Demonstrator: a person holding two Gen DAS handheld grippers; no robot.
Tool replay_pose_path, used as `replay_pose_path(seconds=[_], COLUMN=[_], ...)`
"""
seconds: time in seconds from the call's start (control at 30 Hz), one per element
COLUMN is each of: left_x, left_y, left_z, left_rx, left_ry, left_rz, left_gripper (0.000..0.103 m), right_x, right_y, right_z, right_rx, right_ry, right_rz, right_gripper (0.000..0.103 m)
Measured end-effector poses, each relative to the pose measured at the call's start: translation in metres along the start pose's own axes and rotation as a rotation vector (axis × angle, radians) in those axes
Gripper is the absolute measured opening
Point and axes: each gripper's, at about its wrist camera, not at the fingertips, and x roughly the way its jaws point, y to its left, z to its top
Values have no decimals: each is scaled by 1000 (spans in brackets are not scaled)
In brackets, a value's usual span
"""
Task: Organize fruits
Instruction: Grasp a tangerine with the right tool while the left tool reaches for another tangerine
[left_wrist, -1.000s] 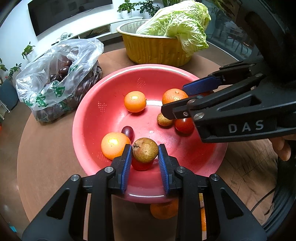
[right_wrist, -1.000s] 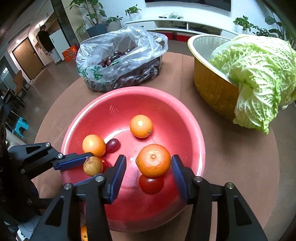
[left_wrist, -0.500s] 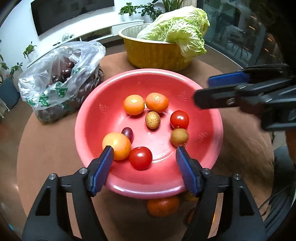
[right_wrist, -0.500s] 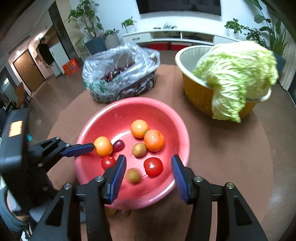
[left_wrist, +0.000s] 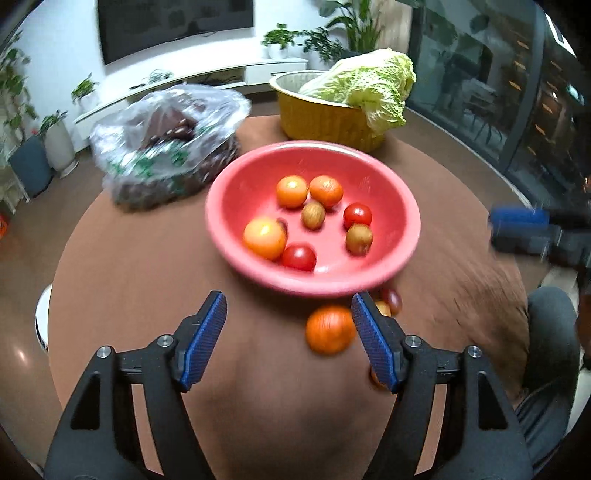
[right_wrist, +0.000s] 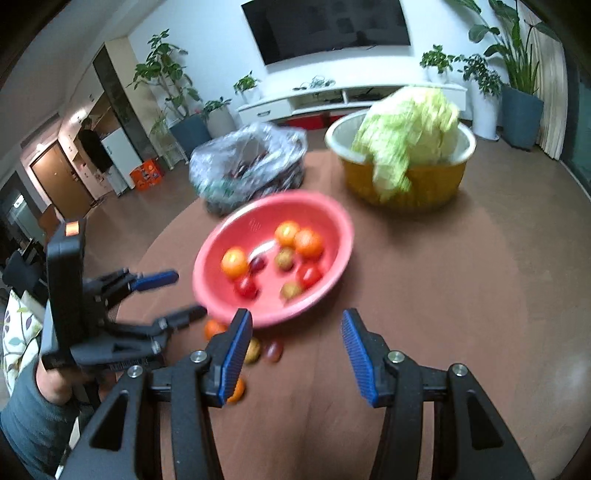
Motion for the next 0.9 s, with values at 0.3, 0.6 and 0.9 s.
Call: replay_pose_path(seconds=[0.3,0.6,0.9], left_x=[-45,-54,-28], left_y=[11,9,1], left_z=[-83,-97,-71], left_rx=[-127,-140,-112], left_ry=[-20,-26,-10], left_rz=[36,30,15], left_gripper=[69,69,69], right_x=[64,91,81], right_y=[51,71,63], right_z=[-51,-48,-53], right_rx=[-88,-147,-151], right_ry=[137,156,166], right_rz=[0,-26,-20], right_gripper=[54,53,39])
